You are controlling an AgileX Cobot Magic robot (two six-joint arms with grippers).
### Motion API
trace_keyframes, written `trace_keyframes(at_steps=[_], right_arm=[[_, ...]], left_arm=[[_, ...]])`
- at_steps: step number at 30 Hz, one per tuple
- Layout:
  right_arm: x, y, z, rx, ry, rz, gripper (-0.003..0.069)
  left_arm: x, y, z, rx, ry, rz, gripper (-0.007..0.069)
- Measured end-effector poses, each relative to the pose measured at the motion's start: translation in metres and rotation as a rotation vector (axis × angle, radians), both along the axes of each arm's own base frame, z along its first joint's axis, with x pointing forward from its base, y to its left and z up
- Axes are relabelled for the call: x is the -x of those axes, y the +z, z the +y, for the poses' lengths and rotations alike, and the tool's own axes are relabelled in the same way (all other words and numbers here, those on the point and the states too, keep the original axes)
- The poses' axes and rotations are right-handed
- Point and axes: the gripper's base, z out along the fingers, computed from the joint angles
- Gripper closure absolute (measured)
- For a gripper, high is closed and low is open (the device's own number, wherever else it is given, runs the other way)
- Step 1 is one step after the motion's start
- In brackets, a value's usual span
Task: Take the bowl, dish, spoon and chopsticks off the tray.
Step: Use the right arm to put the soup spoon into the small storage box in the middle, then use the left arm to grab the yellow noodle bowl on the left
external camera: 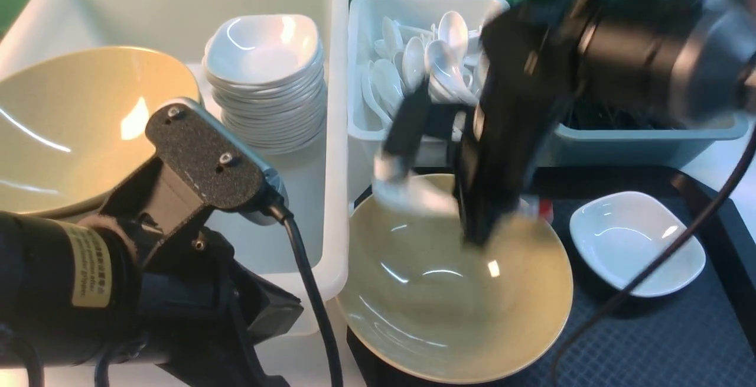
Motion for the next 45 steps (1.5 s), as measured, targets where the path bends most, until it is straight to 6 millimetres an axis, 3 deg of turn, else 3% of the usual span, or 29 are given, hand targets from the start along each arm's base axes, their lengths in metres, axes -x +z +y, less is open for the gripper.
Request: trace_keyframes(at_steps=[1, 2, 4, 8, 9, 14, 16, 19, 20, 22, 23, 24, 26, 27, 31, 35, 39, 42, 45], right_arm=[[-0.012, 0.018, -0.005, -0.054, -0.054, -0.063, 0.0528], [-0.014, 0.021, -0.006, -0.063, -0.063, -0.072, 0.0528], [-0.038, 0.046, -0.017, -0.186, -0.195, -0.195, 0.0528], [-0.085, 0.06, -0.033, -0.424, -0.408, -0.387, 0.0528], [-0.088, 0.06, -0.035, -0.434, -0.418, -0.396, 0.0528], [-0.134, 0.022, -0.038, -0.605, -0.557, -0.468, 0.0519], [-0.142, 0.011, -0.037, -0.622, -0.582, -0.462, 0.0504], [-0.157, -0.008, -0.032, -0.668, -0.63, -0.452, 0.0367], [-0.158, -0.009, -0.032, -0.671, -0.633, -0.451, 0.0345], [-0.16, -0.008, -0.031, -0.649, -0.654, -0.422, 0.0214], [-0.159, -0.005, -0.032, -0.641, -0.658, -0.415, 0.0194], [-0.154, 0.001, -0.035, -0.576, -0.686, -0.354, 0.0122], [-0.15, 0.01, -0.038, -0.537, -0.69, -0.327, 0.0096], [-0.138, 0.021, -0.043, -0.43, -0.664, -0.267, 0.0076], [-0.108, 0.05, -0.056, -0.262, -0.567, -0.171, 0.0097], [-0.072, 0.086, -0.062, -0.297, -0.471, -0.126, 0.0172], [-0.012, 0.115, -0.065, -0.345, -0.385, -0.099, 0.0282], [0.029, 0.12, -0.076, -0.343, -0.35, -0.083, 0.0358], [0.074, 0.121, -0.098, -0.362, -0.35, -0.117, 0.0445]], left_arm=[[0.0, 0.0, 0.0, -0.001, 0.0, -0.001, 0.0636], [0.0, 0.0, 0.0, -0.001, 0.0, -0.001, 0.0636], [0.0, 0.0, 0.0, -0.001, 0.0, -0.002, 0.0636], [-0.001, 0.001, 0.0, 0.007, 0.001, -0.008, 0.0636], [-0.001, 0.001, -0.001, 0.008, 0.002, -0.008, 0.0636], [0.0, 0.002, -0.003, 0.044, 0.004, 0.001, 0.0636], [0.0, 0.002, -0.003, 0.053, 0.006, 0.003, 0.0636], [0.0, 0.003, -0.005, 0.079, 0.008, 0.007, 0.0636], [0.0, 0.004, -0.005, 0.082, 0.008, 0.007, 0.0636], [0.001, 0.004, -0.007, 0.107, 0.018, 0.024, 0.0636], [0.001, 0.004, -0.007, 0.113, 0.019, 0.028, 0.0636], [0.002, 0.005, -0.008, 0.137, 0.031, 0.054, 0.0636], [0.003, 0.005, -0.009, 0.149, 0.034, 0.066, 0.0636], [0.002, 0.007, -0.012, 0.162, 0.036, 0.083, 0.0636], [-0.009, 0.018, -0.022, 0.132, 0.029, 0.092, 0.0636], [-0.03, 0.032, -0.038, 0.04, 0.016, 0.077, 0.0631], [-0.053, 0.043, -0.06, 0.019, 0.01, 0.06, 0.0582], [-0.066, 0.045, -0.073, 0.012, 0.001, 0.062, 0.051], [-0.084, 0.036, -0.091, -0.038, -0.016, 0.086, 0.0391]])
